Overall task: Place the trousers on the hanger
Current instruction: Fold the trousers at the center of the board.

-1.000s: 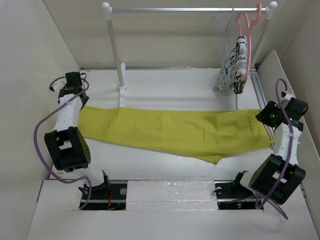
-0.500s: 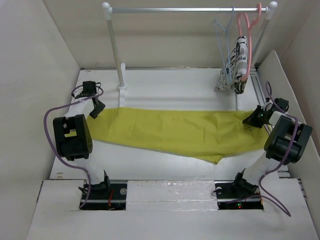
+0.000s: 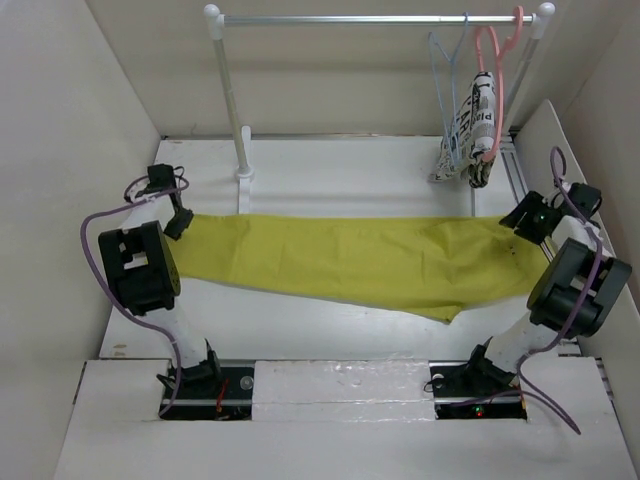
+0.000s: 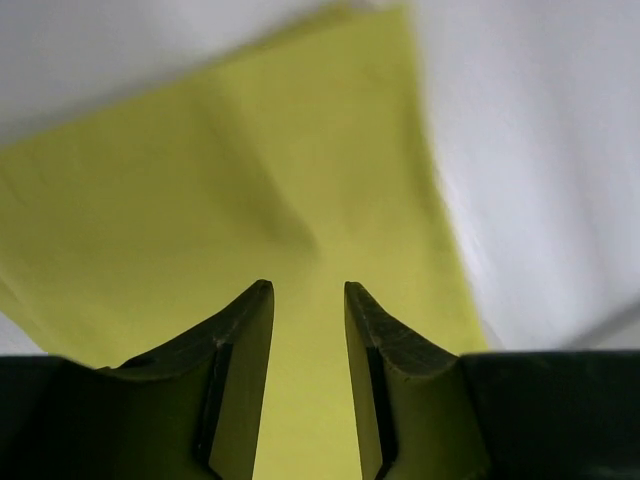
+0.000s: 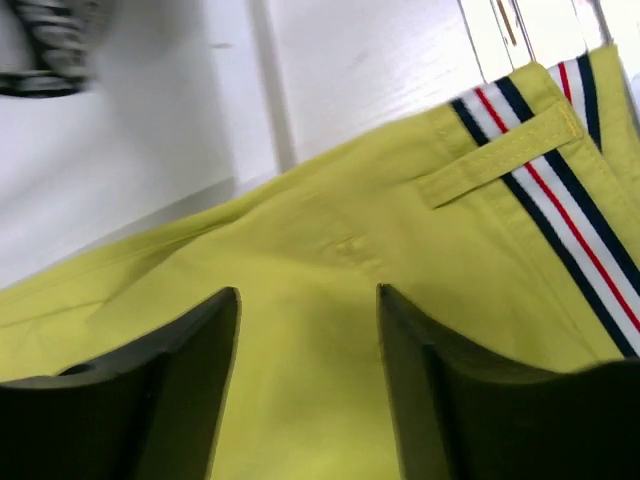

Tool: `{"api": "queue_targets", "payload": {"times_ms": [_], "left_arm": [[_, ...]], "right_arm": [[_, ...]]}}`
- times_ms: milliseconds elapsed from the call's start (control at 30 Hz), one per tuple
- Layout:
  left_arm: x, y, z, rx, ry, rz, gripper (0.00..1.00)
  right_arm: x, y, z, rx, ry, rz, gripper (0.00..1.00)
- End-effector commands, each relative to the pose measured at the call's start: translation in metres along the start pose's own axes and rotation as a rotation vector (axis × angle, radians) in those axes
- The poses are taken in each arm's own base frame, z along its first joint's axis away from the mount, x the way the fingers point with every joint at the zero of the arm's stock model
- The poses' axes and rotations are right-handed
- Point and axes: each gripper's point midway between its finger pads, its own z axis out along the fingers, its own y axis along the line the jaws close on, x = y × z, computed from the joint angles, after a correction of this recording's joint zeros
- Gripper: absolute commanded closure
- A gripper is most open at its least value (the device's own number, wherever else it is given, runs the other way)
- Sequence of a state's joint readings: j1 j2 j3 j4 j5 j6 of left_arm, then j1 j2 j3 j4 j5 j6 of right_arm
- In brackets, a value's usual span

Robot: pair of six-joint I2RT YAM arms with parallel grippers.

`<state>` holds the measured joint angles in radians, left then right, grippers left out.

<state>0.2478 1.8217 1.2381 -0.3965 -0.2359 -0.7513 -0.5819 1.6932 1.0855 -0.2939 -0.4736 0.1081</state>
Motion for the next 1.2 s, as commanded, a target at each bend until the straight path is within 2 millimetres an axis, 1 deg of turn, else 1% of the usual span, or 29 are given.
{"api": "queue_targets", "payload": {"times_ms": [0, 33, 67, 100, 133, 167, 200, 233, 267, 300, 333, 367, 400, 433, 467, 500, 533, 567, 600, 633, 700, 733, 800, 833, 933, 1033, 1100, 1133, 1167], "left_arm": [[-0.002, -0.072, -0.076, 0.248, -0.079, 0.070, 0.70], [0.013, -0.087, -0.088, 0.294, -0.069, 0.119, 0.75], [0.031, -0.102, -0.102, 0.342, -0.061, 0.168, 0.78], [0.076, -0.130, -0.125, 0.433, -0.040, 0.296, 0.83], [0.107, -0.142, -0.138, 0.483, -0.008, 0.369, 0.89], [0.135, -0.149, -0.149, 0.516, 0.011, 0.431, 0.92], [0.184, -0.159, -0.172, 0.590, 0.043, 0.531, 0.96], [0.208, -0.161, -0.181, 0.627, 0.073, 0.576, 1.00], [0.228, -0.159, -0.185, 0.641, 0.099, 0.610, 1.00], [0.243, -0.161, -0.191, 0.671, 0.119, 0.631, 1.00], [0.263, -0.160, -0.200, 0.707, 0.161, 0.668, 1.00], [0.272, -0.157, -0.200, 0.715, 0.181, 0.685, 1.00], [0.274, -0.158, -0.202, 0.738, 0.190, 0.688, 1.00], [0.281, -0.156, -0.208, 0.758, 0.208, 0.705, 1.00], [0.284, -0.153, -0.213, 0.772, 0.204, 0.724, 1.00], [0.285, -0.152, -0.217, 0.786, 0.198, 0.733, 1.00], [0.282, -0.152, -0.217, 0.786, 0.184, 0.736, 1.00], [0.283, -0.148, -0.223, 0.801, 0.173, 0.755, 1.00], [0.286, -0.147, -0.226, 0.812, 0.168, 0.767, 1.00], [0.285, -0.146, -0.225, 0.812, 0.165, 0.770, 1.00], [0.287, -0.140, -0.219, 0.786, 0.171, 0.777, 1.00], [0.287, -0.138, -0.215, 0.771, 0.167, 0.782, 1.00], [0.288, -0.135, -0.210, 0.751, 0.172, 0.793, 1.00], [0.289, -0.133, -0.207, 0.743, 0.171, 0.798, 1.00], [0.289, -0.128, -0.205, 0.735, 0.171, 0.801, 1.00], [0.289, -0.124, -0.202, 0.727, 0.166, 0.802, 1.00], [0.290, -0.122, -0.196, 0.708, 0.167, 0.805, 1.00], [0.290, -0.120, -0.194, 0.699, 0.167, 0.808, 1.00], [0.291, -0.119, -0.190, 0.684, 0.165, 0.810, 1.00]], "right_arm": [[-0.038, 0.041, -0.053, -0.041, -0.157, -0.158, 0.37], [-0.028, 0.033, -0.060, -0.014, -0.157, -0.140, 0.28], [-0.027, 0.020, -0.072, 0.041, -0.186, -0.124, 0.24], [-0.027, 0.019, -0.091, 0.072, -0.232, -0.126, 0.20], [-0.010, 0.008, -0.092, 0.102, -0.218, -0.093, 0.16], [-0.005, -0.010, -0.101, 0.151, -0.238, -0.056, 0.14], [0.001, -0.018, -0.104, 0.163, -0.250, -0.034, 0.13], [0.008, -0.027, -0.109, 0.176, -0.258, -0.010, 0.11], [0.031, -0.036, -0.103, 0.152, -0.216, 0.035, 0.10], [0.037, -0.055, -0.107, 0.169, -0.222, 0.083, 0.10], [0.046, -0.063, -0.106, 0.173, -0.205, 0.091, 0.09], [0.057, -0.069, -0.100, 0.158, -0.171, 0.120, 0.07], [0.056, -0.078, -0.102, 0.157, -0.182, 0.143, 0.07], [0.057, -0.082, -0.100, 0.156, -0.182, 0.115, 0.06], [0.059, -0.086, -0.096, 0.146, -0.172, 0.129, 0.04], [0.054, -0.090, -0.095, 0.143, -0.193, 0.123, 0.03], [0.052, -0.093, -0.095, 0.136, -0.204, 0.139, 0.02], [0.051, -0.092, -0.093, 0.125, -0.210, 0.145, 0.01], [0.048, -0.097, -0.089, 0.119, -0.239, 0.162, 0.00], [0.047, -0.096, -0.085, 0.101, -0.252, 0.199, 0.00], [0.047, -0.100, -0.077, 0.088, -0.267, 0.221, 0.00], [0.057, -0.099, -0.072, 0.081, -0.248, 0.270, 0.00], [0.055, -0.108, -0.067, 0.091, -0.281, 0.278, 0.00], [0.062, -0.108, -0.064, 0.087, -0.277, 0.297, 0.00], [0.068, -0.118, -0.063, 0.141, -0.269, 0.302, 0.00], [0.062, -0.122, -0.062, 0.151, -0.304, 0.292, 0.00], [0.069, -0.122, -0.054, 0.133, -0.285, 0.326, 0.00], [0.068, -0.123, -0.052, 0.122, -0.297, 0.325, 0.05], [0.072, -0.120, -0.046, 0.091, -0.288, 0.347, 0.10]]}}
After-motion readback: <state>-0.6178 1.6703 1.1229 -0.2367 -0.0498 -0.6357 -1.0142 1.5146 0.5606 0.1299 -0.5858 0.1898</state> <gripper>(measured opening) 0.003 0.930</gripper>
